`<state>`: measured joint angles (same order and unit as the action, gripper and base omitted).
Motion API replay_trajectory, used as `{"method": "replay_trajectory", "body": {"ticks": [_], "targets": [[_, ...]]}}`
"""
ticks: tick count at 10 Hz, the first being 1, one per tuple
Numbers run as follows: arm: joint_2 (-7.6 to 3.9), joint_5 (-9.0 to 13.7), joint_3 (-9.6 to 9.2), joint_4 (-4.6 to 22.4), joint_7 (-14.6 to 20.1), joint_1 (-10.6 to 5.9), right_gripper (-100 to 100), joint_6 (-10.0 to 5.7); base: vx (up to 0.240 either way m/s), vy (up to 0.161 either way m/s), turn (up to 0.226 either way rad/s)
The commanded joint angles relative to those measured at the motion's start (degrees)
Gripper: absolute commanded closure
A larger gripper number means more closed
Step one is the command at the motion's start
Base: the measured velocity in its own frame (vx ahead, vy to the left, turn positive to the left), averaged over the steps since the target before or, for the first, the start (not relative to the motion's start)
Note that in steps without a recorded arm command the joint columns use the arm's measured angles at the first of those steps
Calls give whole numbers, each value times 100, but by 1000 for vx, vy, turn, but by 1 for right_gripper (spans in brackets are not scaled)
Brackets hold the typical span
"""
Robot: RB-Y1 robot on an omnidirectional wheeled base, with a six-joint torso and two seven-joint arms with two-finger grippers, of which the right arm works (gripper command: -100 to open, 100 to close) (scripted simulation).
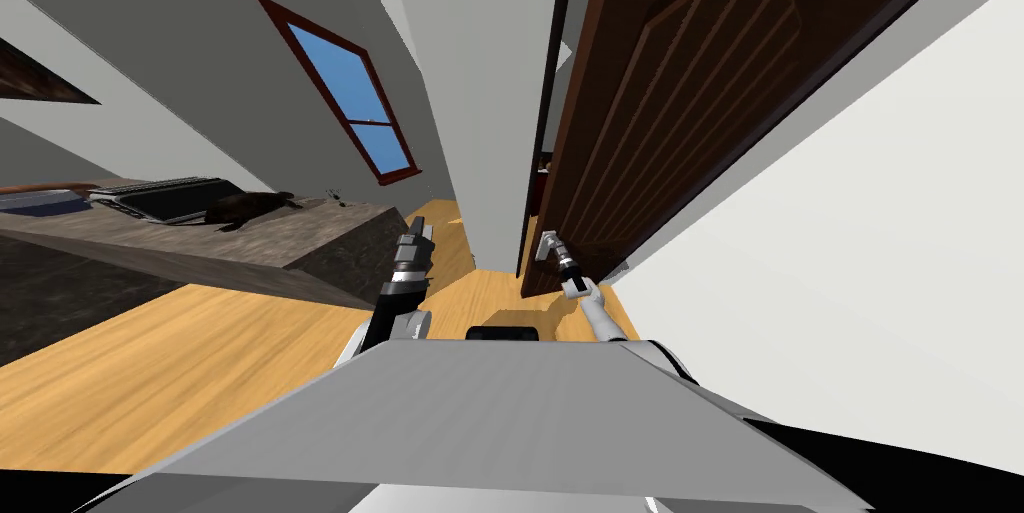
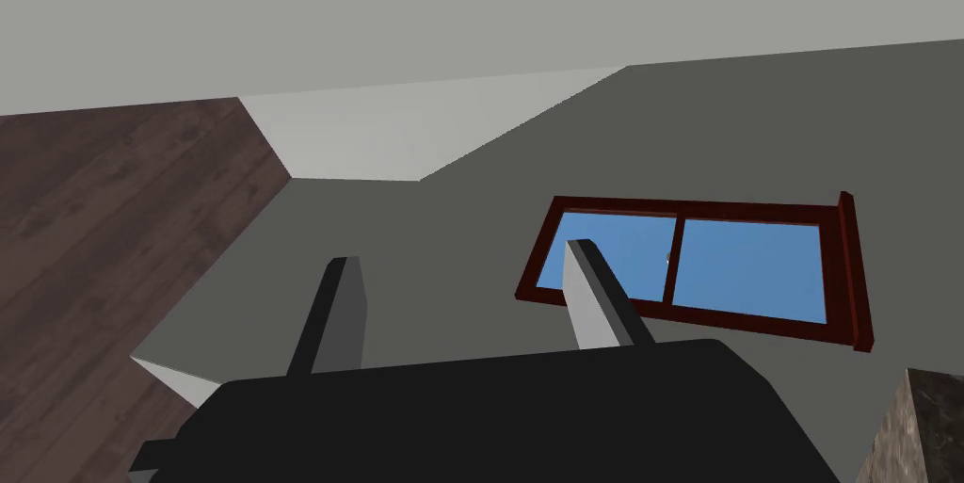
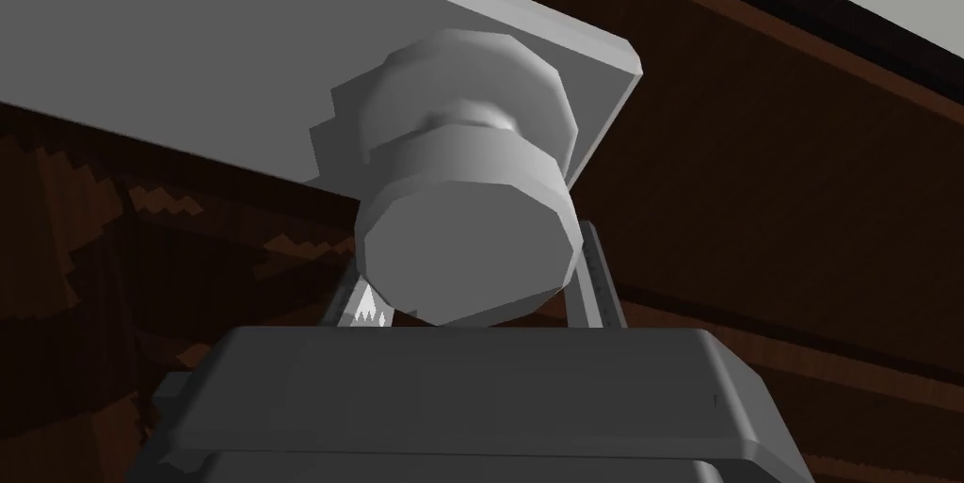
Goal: Pull the door open
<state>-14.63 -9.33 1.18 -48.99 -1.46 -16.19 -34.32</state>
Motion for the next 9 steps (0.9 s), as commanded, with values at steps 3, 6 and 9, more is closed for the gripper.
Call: {"method": "replay_trajectory", "body": {"ticks": [3,6,9], "targets": [[-10,503,-86,-36,545,-59,100,31,-60,-54,128],[-33,920,-138,-34,968,-63,100,75,-46,-47,121],[-57,1338,-190,-31,1390,-66,100,118,-60,-43,114]]}}
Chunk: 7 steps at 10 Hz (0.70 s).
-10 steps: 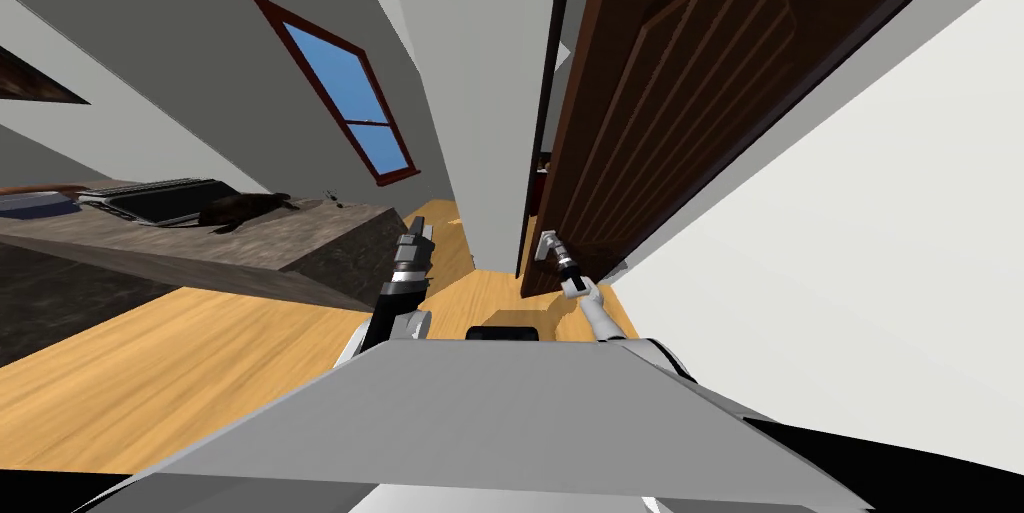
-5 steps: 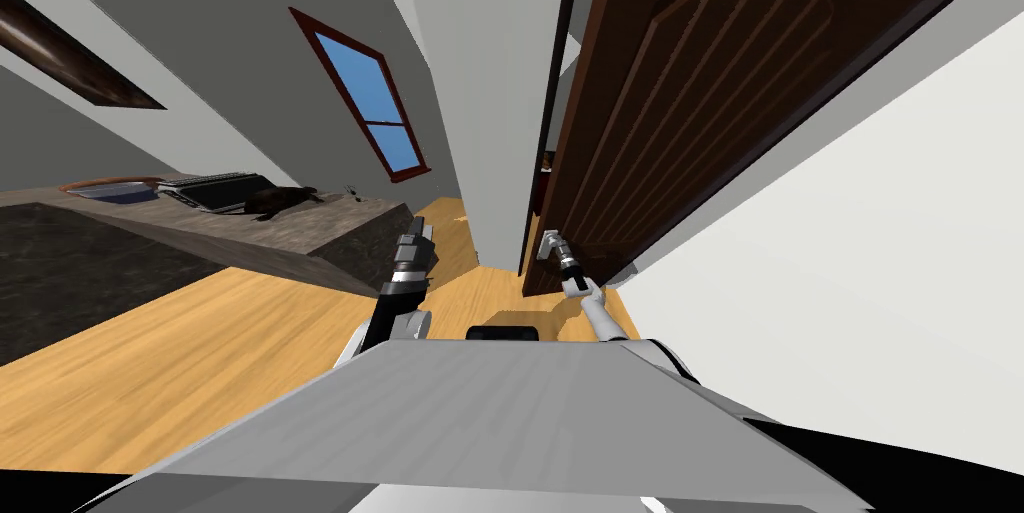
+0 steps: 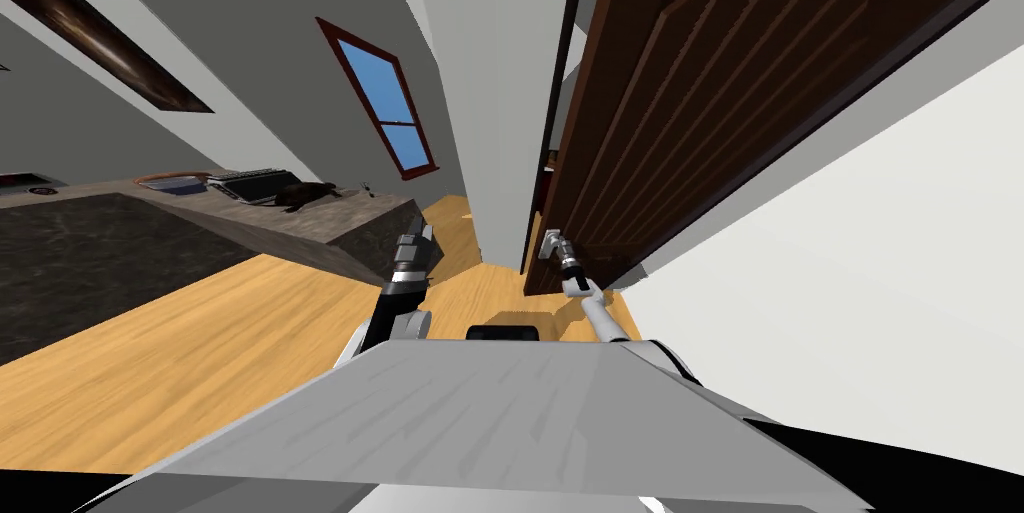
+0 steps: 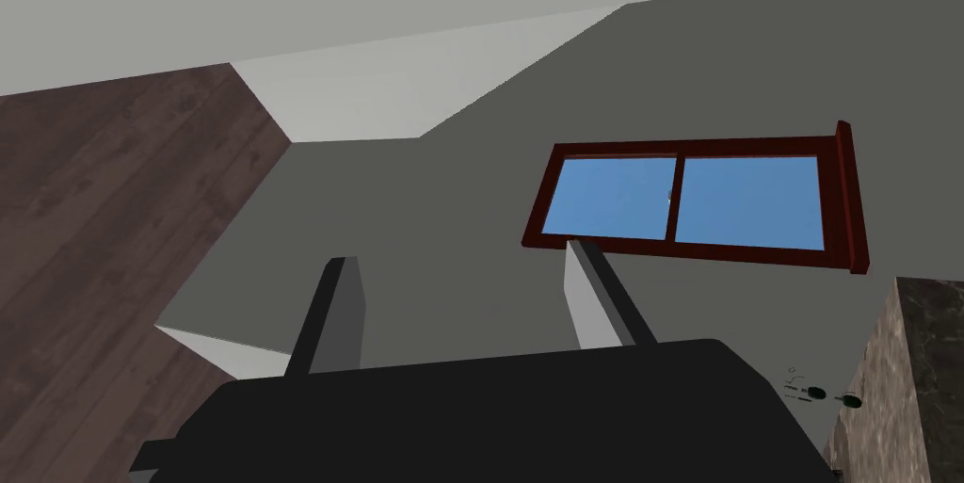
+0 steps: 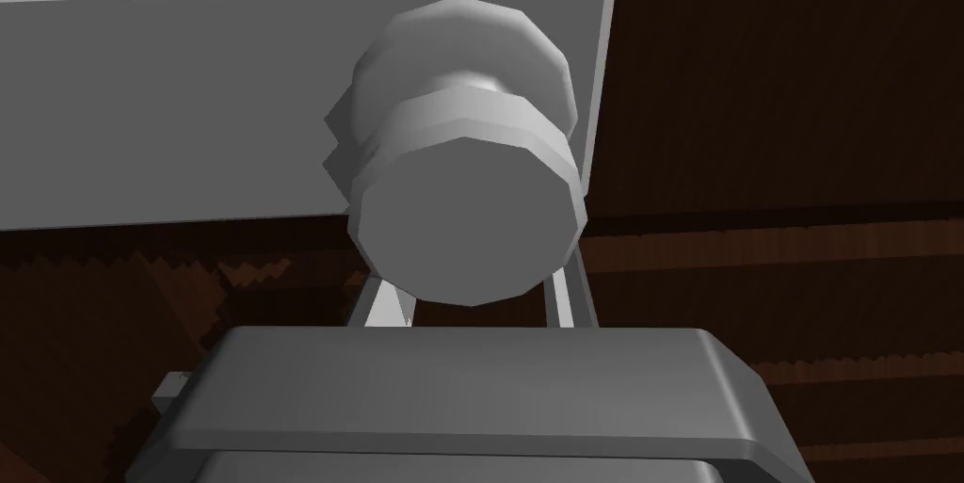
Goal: Pull the door open
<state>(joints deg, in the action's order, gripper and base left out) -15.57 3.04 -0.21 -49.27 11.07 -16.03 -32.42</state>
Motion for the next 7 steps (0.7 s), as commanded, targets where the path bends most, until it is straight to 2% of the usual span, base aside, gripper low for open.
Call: {"method": "replay_trajectory", "body": {"ticks": [1,2,4,5,7], "targets": [[26,286,-77,-2,286,-84,100,-51,-76,-57,165],[26,310,-77,-2,348,-84,100,-51,-58,-50,67],[2,705,-129,1,694,-87,100,-8,-59,-55,175],[2,728,-129,1,770,-87,100,-8,-50,-43,70],[-21,1124,-181,3,1122,-90,100,35,-59,-35,135]]}}
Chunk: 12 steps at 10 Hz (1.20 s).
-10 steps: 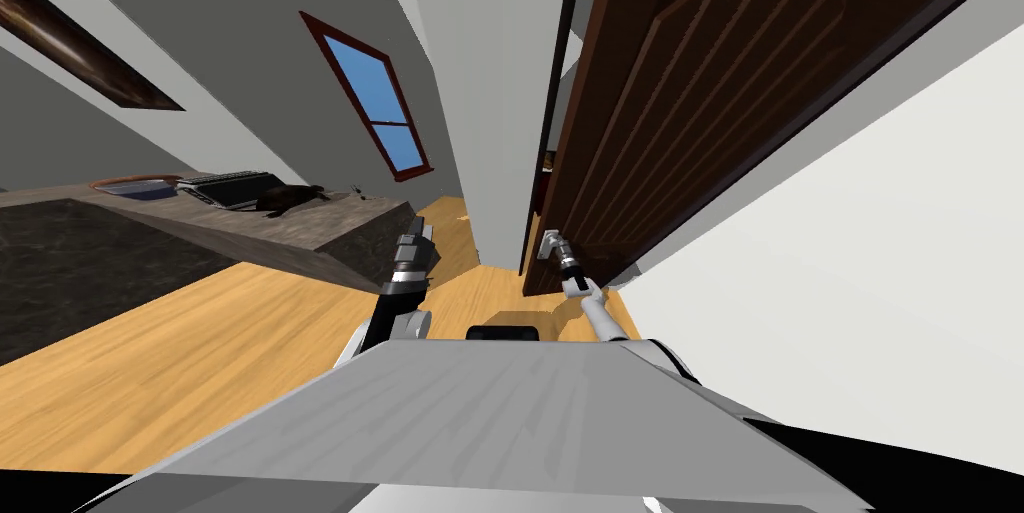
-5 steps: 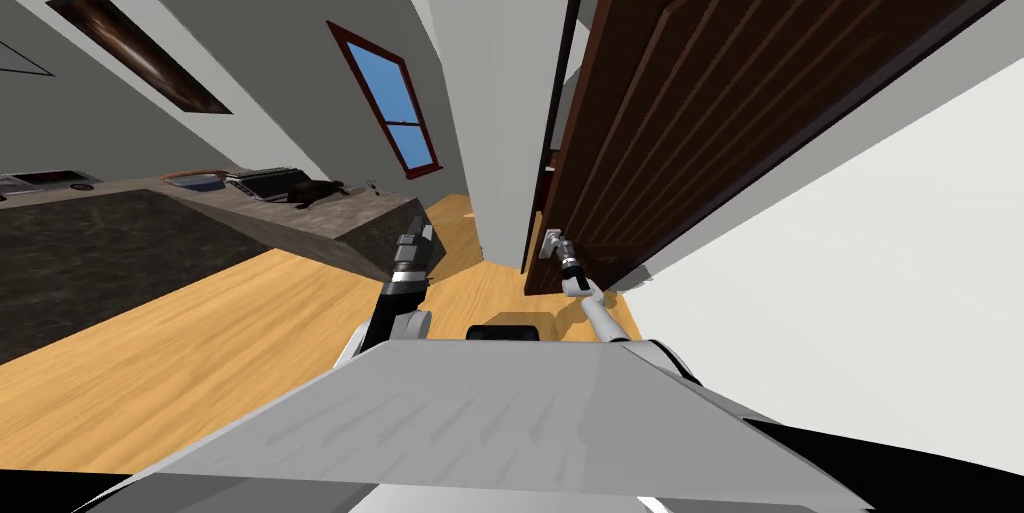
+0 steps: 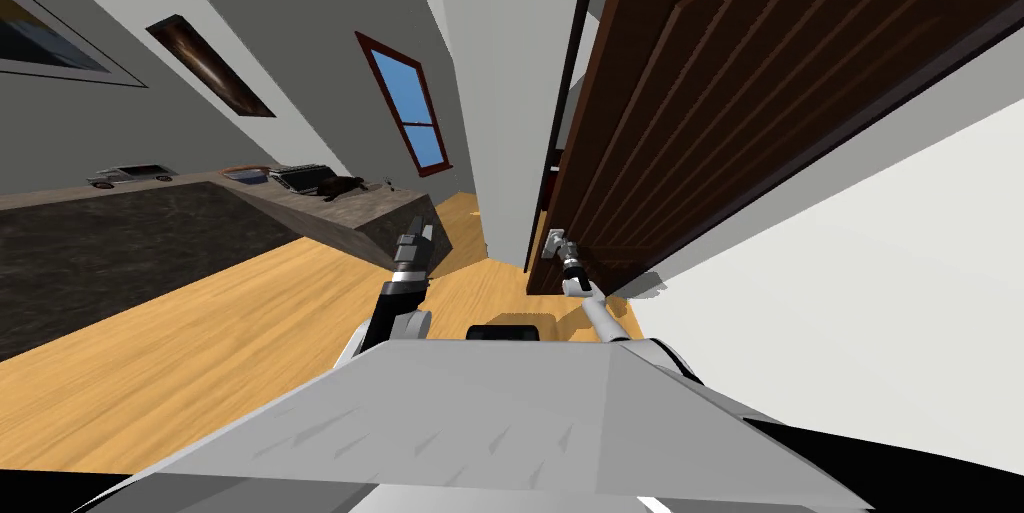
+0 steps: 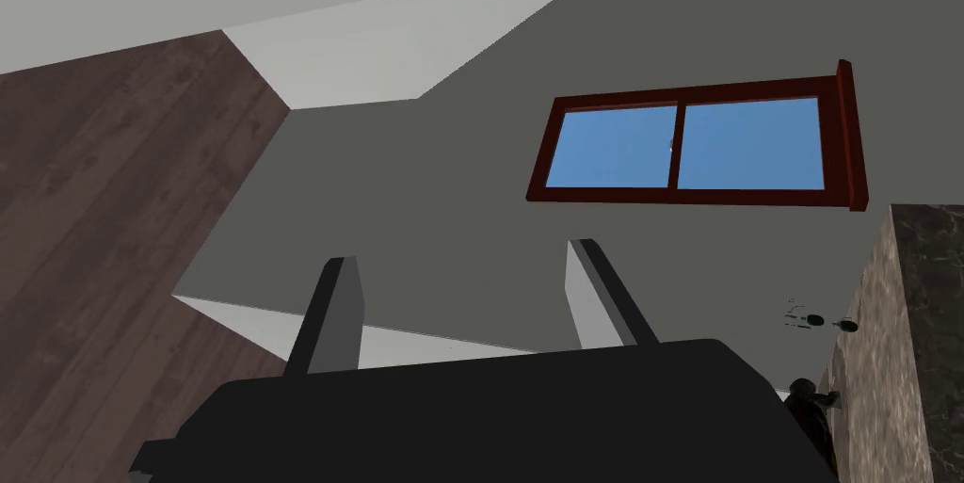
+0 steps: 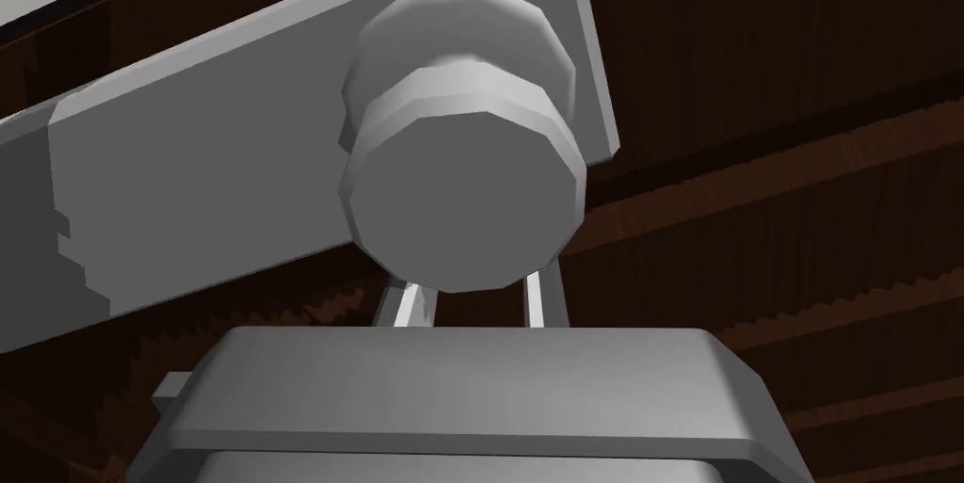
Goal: Pull the door open
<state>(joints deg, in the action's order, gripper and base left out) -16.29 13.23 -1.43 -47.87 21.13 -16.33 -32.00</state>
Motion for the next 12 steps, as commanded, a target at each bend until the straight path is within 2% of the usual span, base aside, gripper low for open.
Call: {"method": "replay_trajectory", "body": {"ticks": [1,3,4,8,12], "targets": [[51,121,-60,-137,182,-59,100,-6,-50,-41,91],[28,519,-110,-134,531,-62,100,36,-60,-49,145],[28,527,-110,-134,593,-62,100,36,-54,-47,95],[-16,1292,-208,-129,1347,-68,100,117,-70,-55,168],[-16,1306,-208,-129,1385,-68,100,117,-17,-7,3]]}}
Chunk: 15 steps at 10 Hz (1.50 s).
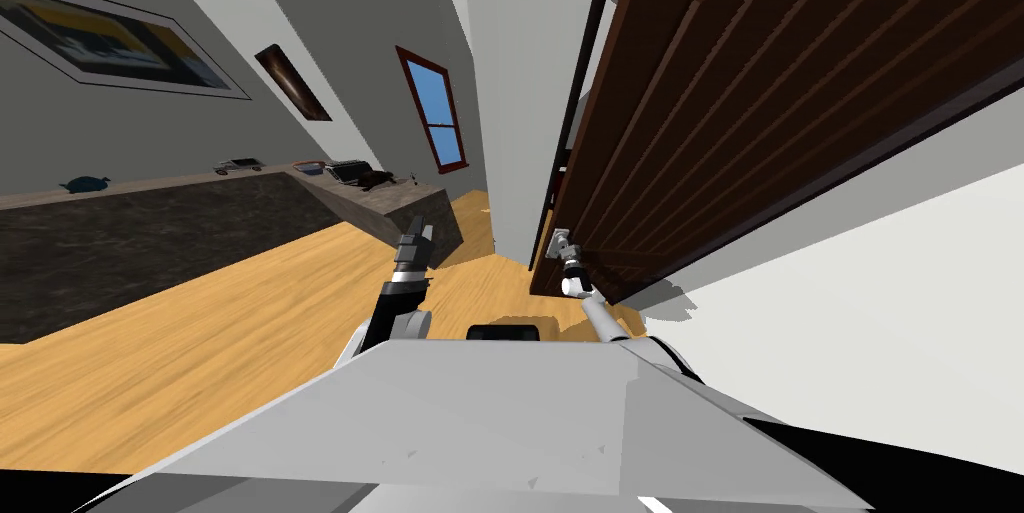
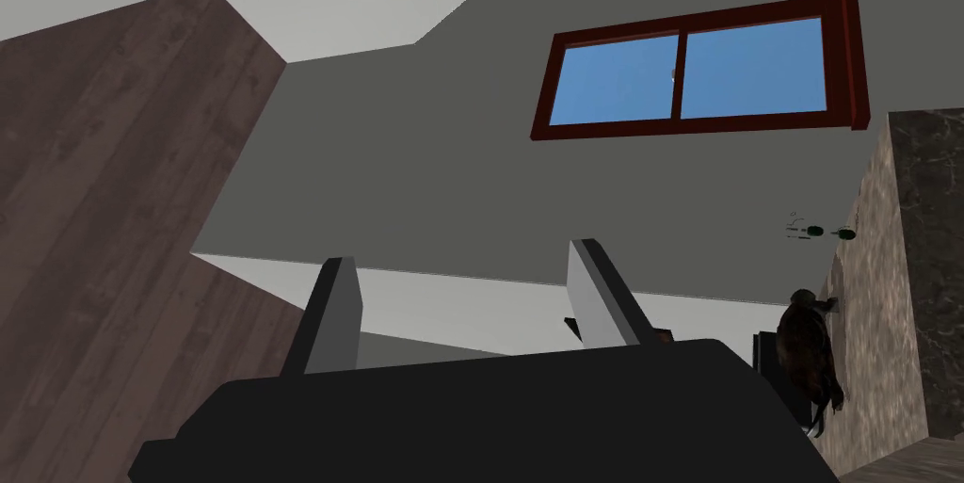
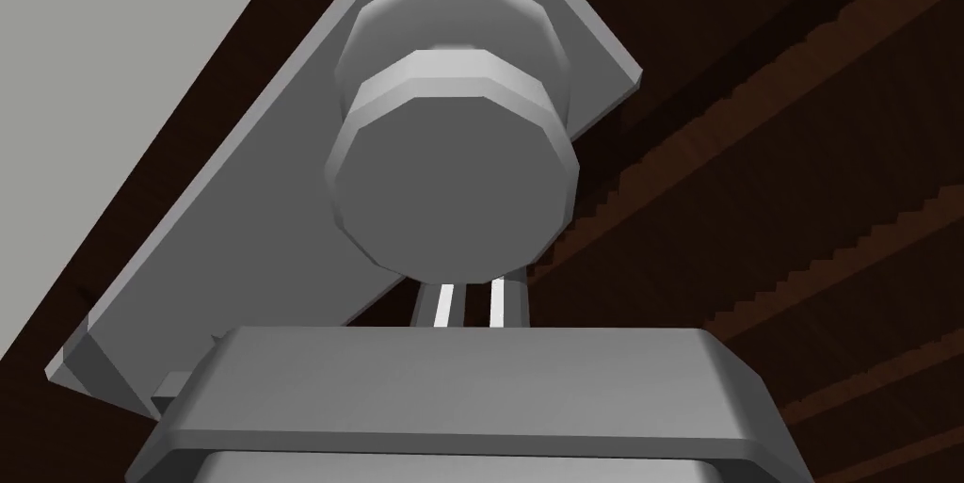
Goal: Pull the door open
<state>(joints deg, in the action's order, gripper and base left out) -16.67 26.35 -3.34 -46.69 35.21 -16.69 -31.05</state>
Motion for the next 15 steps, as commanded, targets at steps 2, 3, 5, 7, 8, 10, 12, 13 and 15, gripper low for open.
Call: {"method": "replay_trajectory", "body": {"ticks": [2,3,5,7,8,10,12,13,15], "targets": [[12,184,-41,-245,171,-34,100,42,-9,-10,44],[2,366,-64,-244,347,-35,100,61,-62,-40,216],[78,520,-86,-66,578,-5,-100,97,-99,-61,11],[149,687,-119,-136,795,-3,-100,152,-114,-47,-19],[189,781,-138,-175,918,-2,-100,184,-105,-69,8],[273,980,-178,-258,1176,-1,-100,250,-85,-21,85],[317,1083,-199,-301,1310,0,-100,284,-71,3,25],[360,1186,-220,-344,1444,1,-100,318,-80,-19,23],[446,1388,-261,-429,1707,3,-100,386,-94,-58,28]]}}
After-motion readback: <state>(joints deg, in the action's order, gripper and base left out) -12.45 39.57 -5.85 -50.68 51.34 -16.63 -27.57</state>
